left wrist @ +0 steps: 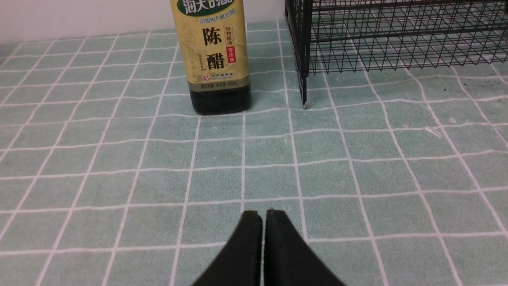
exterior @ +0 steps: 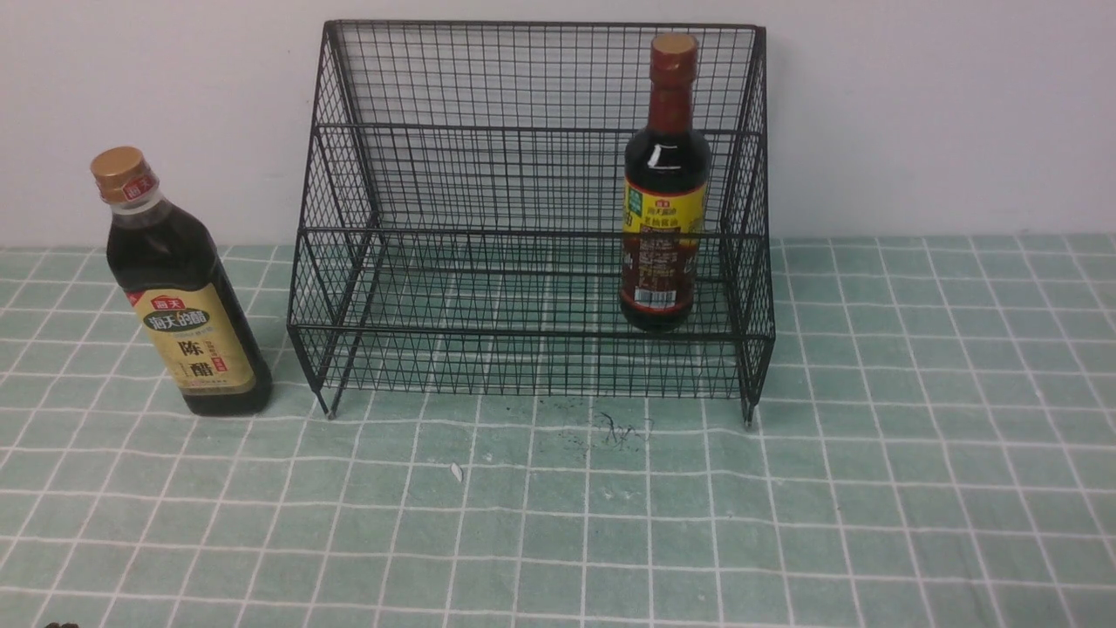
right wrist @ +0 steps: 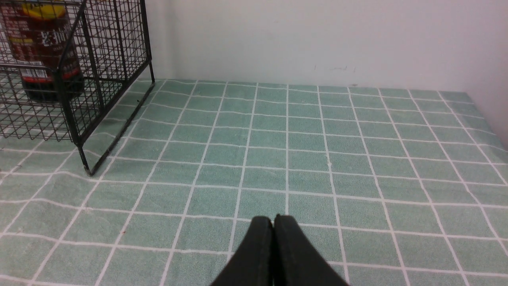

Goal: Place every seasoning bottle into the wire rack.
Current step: Use the left arm to grab the condiment bottle closest to it

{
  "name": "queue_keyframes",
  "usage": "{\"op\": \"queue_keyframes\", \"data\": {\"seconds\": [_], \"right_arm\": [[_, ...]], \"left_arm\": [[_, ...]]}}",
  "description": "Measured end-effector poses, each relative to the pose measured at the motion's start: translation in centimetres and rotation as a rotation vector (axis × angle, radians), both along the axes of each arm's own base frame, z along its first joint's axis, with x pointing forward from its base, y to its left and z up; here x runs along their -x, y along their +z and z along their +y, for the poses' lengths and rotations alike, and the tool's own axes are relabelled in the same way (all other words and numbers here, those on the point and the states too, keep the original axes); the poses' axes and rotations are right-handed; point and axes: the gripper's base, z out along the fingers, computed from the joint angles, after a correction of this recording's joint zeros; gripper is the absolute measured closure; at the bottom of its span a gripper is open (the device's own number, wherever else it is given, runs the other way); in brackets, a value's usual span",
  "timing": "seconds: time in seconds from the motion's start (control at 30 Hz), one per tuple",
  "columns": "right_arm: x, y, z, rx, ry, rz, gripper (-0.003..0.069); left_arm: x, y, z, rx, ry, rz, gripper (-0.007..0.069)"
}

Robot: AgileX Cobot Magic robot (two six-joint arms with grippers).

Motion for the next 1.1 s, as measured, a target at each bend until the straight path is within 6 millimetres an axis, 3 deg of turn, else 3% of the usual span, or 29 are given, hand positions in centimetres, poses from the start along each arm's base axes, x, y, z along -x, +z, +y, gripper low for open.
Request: {"op": "queue_keyframes", "data": {"seconds": [0.7, 1.1], "right_arm": [[0.0, 0.0, 0.0, 0.001, 0.0, 0.0, 0.0672], [0.0, 0.0, 0.0, 0.001, 0.0, 0.0, 0.0672]], "left_arm": [[0.0, 0.0, 0.1, -0.02, 0.001, -0.004, 0.0631], [-0.4, 3.2, 0.2, 0.084, 0.037, -0.37, 0.0631]]}}
